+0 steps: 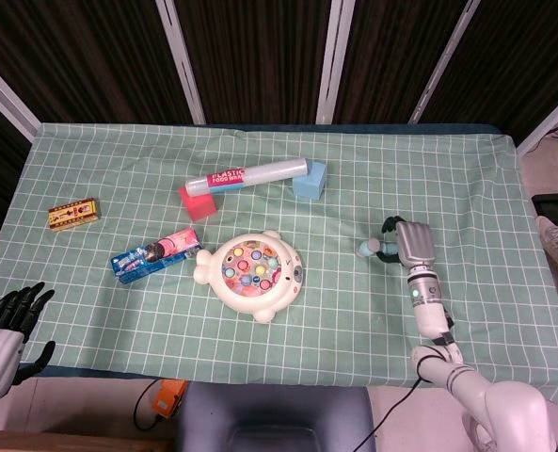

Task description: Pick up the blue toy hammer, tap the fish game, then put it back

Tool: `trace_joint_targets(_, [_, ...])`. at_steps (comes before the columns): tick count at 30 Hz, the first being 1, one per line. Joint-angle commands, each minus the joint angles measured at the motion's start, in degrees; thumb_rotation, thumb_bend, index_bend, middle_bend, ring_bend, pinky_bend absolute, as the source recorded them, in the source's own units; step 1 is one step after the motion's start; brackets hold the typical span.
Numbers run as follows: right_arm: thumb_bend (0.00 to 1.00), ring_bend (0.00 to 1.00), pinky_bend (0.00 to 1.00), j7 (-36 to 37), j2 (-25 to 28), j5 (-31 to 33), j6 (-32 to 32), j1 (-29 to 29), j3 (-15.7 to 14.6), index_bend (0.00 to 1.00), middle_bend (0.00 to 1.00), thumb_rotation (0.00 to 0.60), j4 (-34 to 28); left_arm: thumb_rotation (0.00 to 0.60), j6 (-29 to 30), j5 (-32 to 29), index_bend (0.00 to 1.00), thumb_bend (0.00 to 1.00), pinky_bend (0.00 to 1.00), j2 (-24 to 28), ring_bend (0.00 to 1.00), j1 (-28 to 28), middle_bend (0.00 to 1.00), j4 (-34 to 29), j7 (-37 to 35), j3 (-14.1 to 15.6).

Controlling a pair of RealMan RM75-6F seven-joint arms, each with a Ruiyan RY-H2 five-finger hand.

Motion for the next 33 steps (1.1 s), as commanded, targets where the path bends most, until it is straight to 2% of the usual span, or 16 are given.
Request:
trace_joint_targets(1, [0.3, 0.64, 0.65, -0.03, 0.09, -0.01, 0.1, -0.01, 0.01, 0.59, 0.54, 0.6, -0.1, 0.6, -0.01, 0.0, 0.0, 0.4, 0.09, -0.01, 0.0, 0.01, 0.02, 0.03, 0.0, 0.02])
trace_joint_targets(25, [0.3, 0.64, 0.65, 0.26, 1.39, -0.79, 1.27, -1.11, -0.86, 0.58, 0.54, 0.6, -1.67, 0.6, 0.47, 0.39, 0.0, 0.41, 0.09, 0.03, 0.0, 0.18, 0.02, 0.01, -0.03, 0.12])
trace_joint_targets(33, [0.3, 0.64, 0.65, 1.13, 3.72, -3.12, 5.69, -3.02, -2.17, 0.58, 0.54, 0.6, -5.7, 0.6, 0.67, 0.53, 0.0, 0.41, 0.09, 0.05, 0.0, 0.26, 0.02, 0.01, -0.04, 0.14])
